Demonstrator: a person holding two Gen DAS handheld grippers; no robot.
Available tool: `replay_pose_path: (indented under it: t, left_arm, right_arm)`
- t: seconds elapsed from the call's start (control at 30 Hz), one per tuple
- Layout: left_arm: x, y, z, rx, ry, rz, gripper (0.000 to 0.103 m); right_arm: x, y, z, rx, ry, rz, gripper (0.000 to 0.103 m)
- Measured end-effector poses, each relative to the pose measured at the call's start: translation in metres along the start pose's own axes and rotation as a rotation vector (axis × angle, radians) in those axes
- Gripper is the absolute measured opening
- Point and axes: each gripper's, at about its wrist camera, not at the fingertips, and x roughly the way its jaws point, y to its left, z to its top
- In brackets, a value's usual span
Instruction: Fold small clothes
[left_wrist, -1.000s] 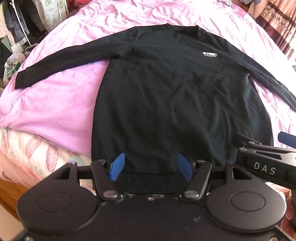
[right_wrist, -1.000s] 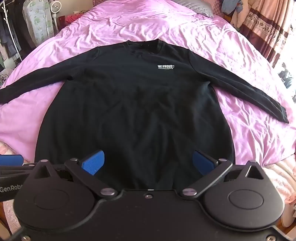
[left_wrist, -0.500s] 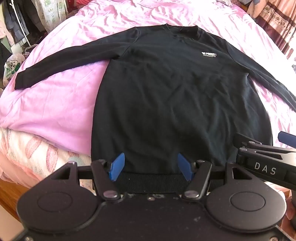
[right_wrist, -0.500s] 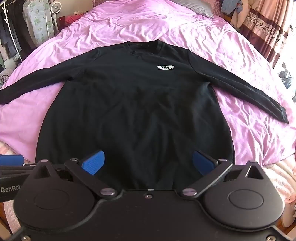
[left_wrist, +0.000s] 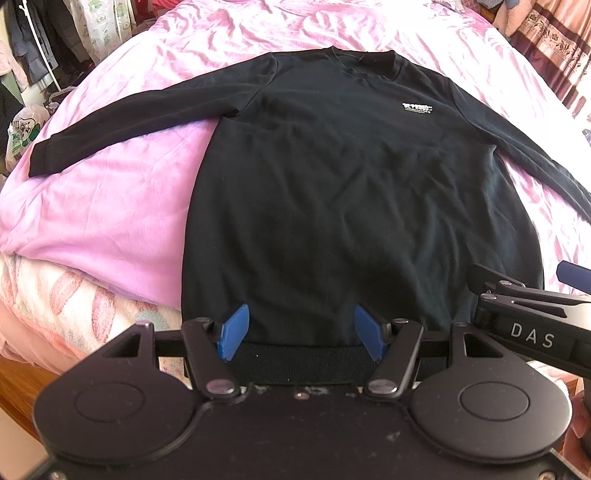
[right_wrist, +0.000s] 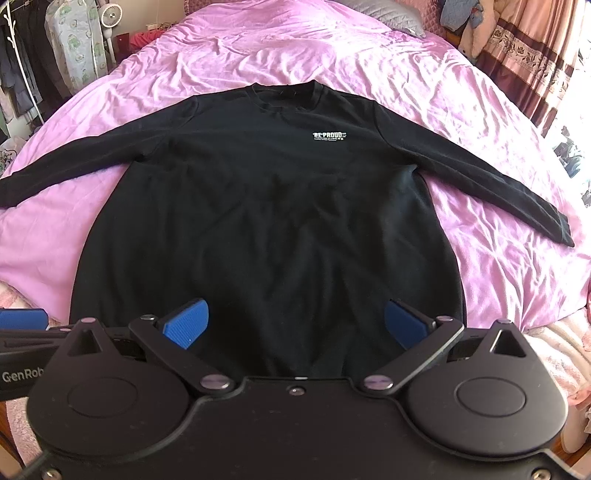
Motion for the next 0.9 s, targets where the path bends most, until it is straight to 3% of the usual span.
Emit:
replay_pose_path:
  t: [0.9]
  left_arm:
    - [-0.0037,0.0027,0.0008,-0.004,-0.004,-0.006,0.067]
  right_arm:
    - [-0.0084,-0.0029,0.0054,0.000,-0.011,-0.004,0.103]
